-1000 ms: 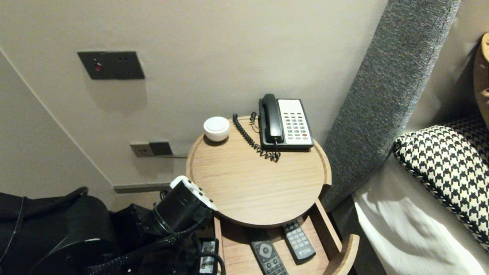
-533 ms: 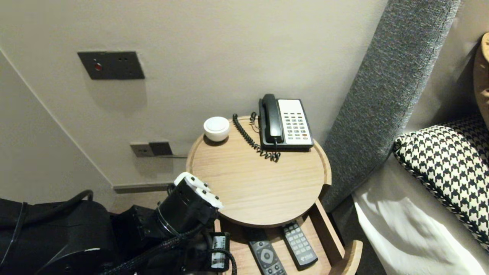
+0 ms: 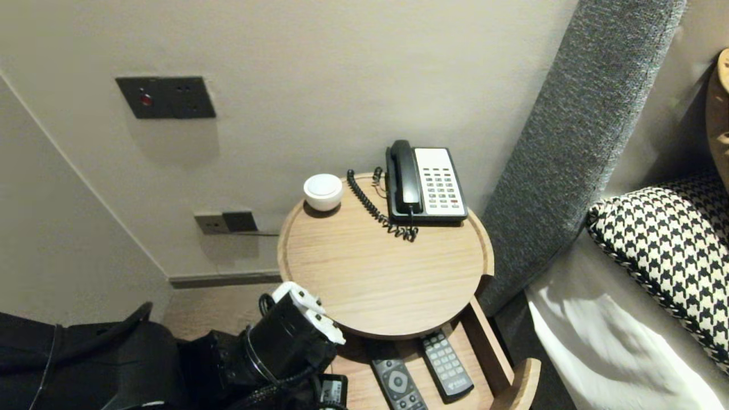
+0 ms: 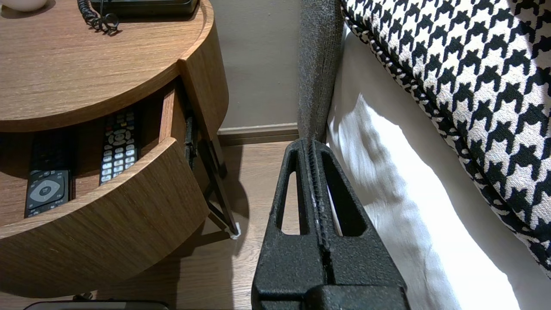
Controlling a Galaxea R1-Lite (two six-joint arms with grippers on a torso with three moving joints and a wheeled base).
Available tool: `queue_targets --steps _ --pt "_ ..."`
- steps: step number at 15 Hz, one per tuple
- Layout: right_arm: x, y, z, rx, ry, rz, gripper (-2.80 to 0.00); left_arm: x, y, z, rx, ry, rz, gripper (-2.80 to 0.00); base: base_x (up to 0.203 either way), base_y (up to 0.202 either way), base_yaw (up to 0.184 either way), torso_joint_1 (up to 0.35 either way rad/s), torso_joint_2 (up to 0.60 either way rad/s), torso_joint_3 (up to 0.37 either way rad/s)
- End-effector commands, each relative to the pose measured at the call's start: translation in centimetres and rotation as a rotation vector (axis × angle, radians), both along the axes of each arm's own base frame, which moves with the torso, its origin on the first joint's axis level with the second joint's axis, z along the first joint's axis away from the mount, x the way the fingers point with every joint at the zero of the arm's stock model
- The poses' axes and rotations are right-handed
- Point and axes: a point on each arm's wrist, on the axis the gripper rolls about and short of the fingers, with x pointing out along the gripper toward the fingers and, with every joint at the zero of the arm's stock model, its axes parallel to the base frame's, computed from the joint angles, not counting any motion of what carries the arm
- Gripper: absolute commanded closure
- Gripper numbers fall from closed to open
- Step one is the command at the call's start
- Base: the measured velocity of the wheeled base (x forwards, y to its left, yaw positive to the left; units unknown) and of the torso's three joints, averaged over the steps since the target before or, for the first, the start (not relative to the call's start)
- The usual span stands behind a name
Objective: Open the nightstand drawer
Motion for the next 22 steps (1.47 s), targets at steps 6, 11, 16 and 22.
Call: queue_targets --steps 6,11,16,22 --pt "0.3 0.0 -1.1 0.000 0.041 0.000 0.00 -3.2 0.4 -0.7 0.029 0.023 -0.093 0.00 0.000 0.000 0.000 0.000 0.00 0.000" --pt "0.3 0.0 -1.1 0.000 0.041 0.001 0.00 -4.3 0.7 -0.3 -0.012 0.059 -0.114 0.00 0.000 0.000 0.000 0.000 0.00 0.000" --pt "0.3 0.0 -1.1 0.000 0.041 0.001 0.00 -4.2 0.8 1.0 -0.068 0.047 -0.113 0.00 0.000 0.000 0.000 0.000 0.00 0.000" --pt "0.3 0.0 -1.1 0.000 0.041 -0.001 0.00 -2.8 -1.0 1.4 0.053 0.006 0.004 0.00 0.000 0.000 0.000 0.000 0.00 0.000"
